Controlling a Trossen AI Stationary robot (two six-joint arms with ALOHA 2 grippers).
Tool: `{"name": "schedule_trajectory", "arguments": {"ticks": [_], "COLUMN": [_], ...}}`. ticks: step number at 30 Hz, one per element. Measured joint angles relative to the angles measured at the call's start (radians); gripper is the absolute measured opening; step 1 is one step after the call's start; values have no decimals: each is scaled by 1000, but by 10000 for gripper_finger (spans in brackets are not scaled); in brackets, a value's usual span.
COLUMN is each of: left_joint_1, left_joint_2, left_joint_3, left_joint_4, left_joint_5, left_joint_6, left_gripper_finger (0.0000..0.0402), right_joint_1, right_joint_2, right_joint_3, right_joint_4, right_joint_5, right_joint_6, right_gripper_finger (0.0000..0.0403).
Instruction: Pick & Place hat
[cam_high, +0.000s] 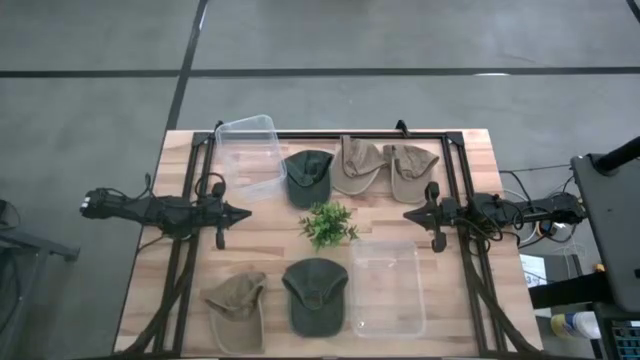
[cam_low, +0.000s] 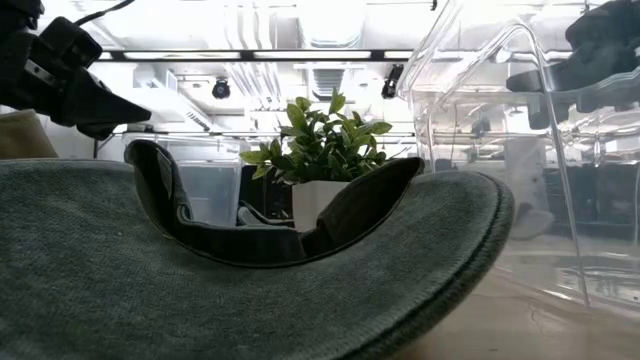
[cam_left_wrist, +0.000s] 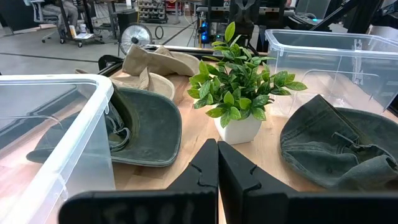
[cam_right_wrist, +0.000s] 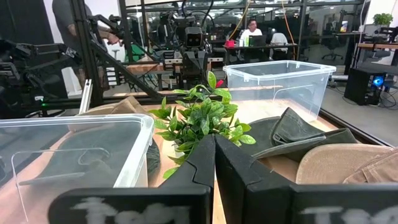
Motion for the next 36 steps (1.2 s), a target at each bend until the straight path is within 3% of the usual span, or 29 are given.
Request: {"name": "schedule_trajectory", "arguments": {"ticks": [6,17,27,36], "left_joint_1": [0,0,0,0], "left_joint_2": [0,0,0,0], "left_joint_3": [0,0,0,0], "left_joint_4": [0,0,0,0], "left_joint_5": [0,0,0,0], "left_joint_6": [0,0,0,0], "left_gripper_finger": [0,0,0,0], "right_joint_1": [0,0,0,-4], "right_joint_2": [0,-1,-1,15], "right_joint_3": [0,0,0,1], "right_joint_4": [9,136,174,219], "right_joint_5": [0,-3,61,130], "right_joint_6": [24,657,906,1240], "right_gripper_finger": [9,9,9,9]}}
